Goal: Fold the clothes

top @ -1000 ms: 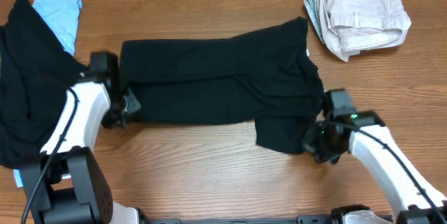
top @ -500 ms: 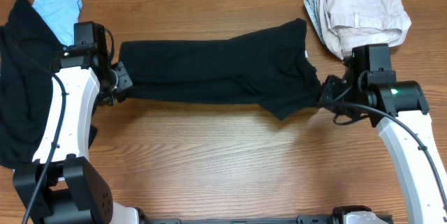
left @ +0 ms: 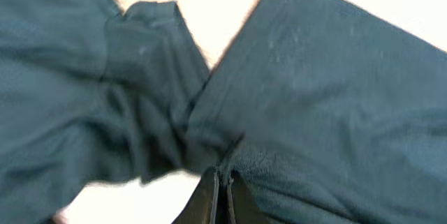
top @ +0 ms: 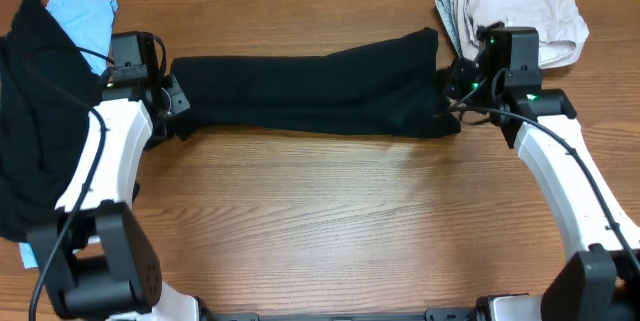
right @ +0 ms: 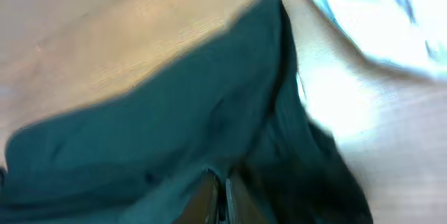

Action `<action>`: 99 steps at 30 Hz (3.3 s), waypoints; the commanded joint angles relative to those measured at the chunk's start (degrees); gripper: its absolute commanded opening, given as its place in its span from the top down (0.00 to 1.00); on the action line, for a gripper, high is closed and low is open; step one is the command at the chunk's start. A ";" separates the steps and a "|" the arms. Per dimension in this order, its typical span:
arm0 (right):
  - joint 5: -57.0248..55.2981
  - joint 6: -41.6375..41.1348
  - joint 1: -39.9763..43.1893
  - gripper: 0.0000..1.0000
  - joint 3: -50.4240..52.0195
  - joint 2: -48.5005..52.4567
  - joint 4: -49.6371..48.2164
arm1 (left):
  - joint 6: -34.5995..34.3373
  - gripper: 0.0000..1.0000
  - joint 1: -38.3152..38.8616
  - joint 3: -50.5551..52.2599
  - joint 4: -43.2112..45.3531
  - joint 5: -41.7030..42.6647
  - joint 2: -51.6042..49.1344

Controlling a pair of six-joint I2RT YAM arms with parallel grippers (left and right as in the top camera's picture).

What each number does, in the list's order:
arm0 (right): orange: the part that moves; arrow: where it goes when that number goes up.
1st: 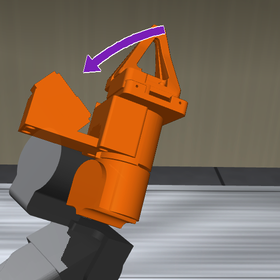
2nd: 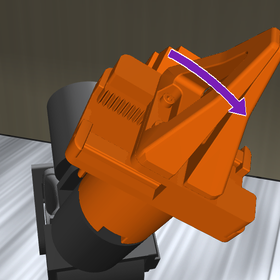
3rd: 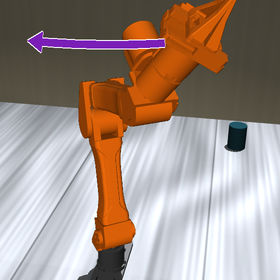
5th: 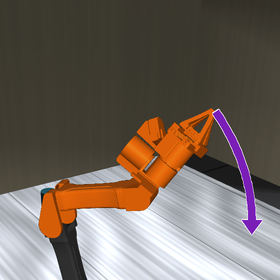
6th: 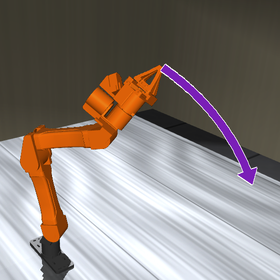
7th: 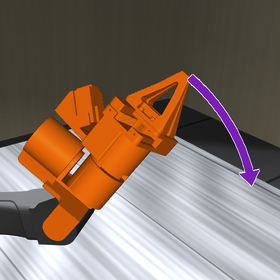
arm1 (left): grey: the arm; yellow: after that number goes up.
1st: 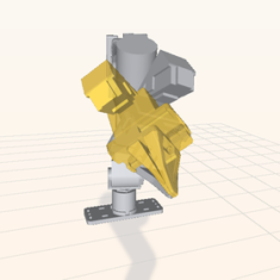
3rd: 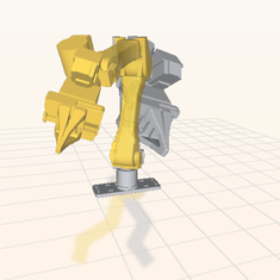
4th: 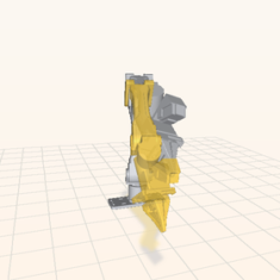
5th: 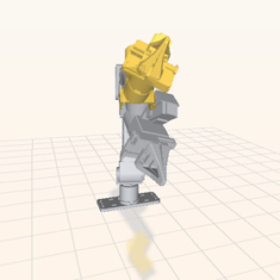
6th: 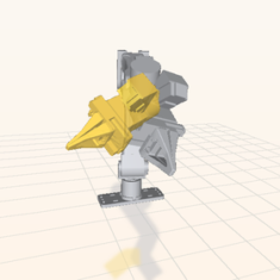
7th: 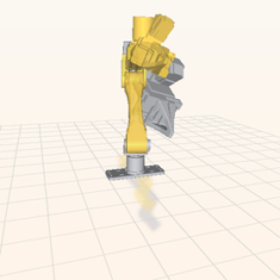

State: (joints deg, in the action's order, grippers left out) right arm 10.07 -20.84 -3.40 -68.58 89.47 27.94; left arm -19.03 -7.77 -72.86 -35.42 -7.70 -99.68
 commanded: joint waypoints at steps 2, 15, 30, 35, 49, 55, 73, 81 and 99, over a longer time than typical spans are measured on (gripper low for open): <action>-0.28 1.14 0.04 0.96 -1.05 3.80 -7.78 | -1.46 0.96 -0.63 0.39 5.53 -1.92 -5.53; 0.02 -3.04 -2.43 0.96 -1.05 16.70 -23.50 | -3.89 0.96 0.15 0.39 21.42 -1.46 -16.22; -1.84 -3.34 -1.79 0.00 -2.73 17.16 -25.70 | -2.19 0.00 0.39 -1.51 29.05 -1.25 -17.40; -1.09 -1.90 -0.07 0.00 -6.08 13.77 -12.28 | 1.11 0.00 0.24 -8.20 16.22 -1.25 -15.37; -1.01 9.44 -0.48 0.09 -1.07 15.65 3.72 | 10.38 0.00 0.24 -28.09 -16.59 -1.27 -13.97; -1.20 12.37 -0.48 0.72 1.25 16.28 4.46 | 11.17 0.00 0.24 -28.09 -18.08 -1.29 -13.97; -3.10 7.10 11.63 0.96 1.33 4.15 31.67 | 15.23 0.00 0.26 -28.06 -19.41 -1.25 -13.99; -2.19 7.56 14.08 0.84 1.31 2.23 32.98 | 16.50 0.00 0.31 -27.04 -19.41 3.63 -14.40; 1.57 9.09 14.03 0.07 -3.67 2.25 29.24 | 25.53 0.00 0.31 -22.95 -17.29 19.45 -26.47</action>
State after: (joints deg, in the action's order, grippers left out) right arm 11.18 -11.99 10.52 -70.67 92.31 57.69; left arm 1.58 -7.49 -96.66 -53.43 5.67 -123.37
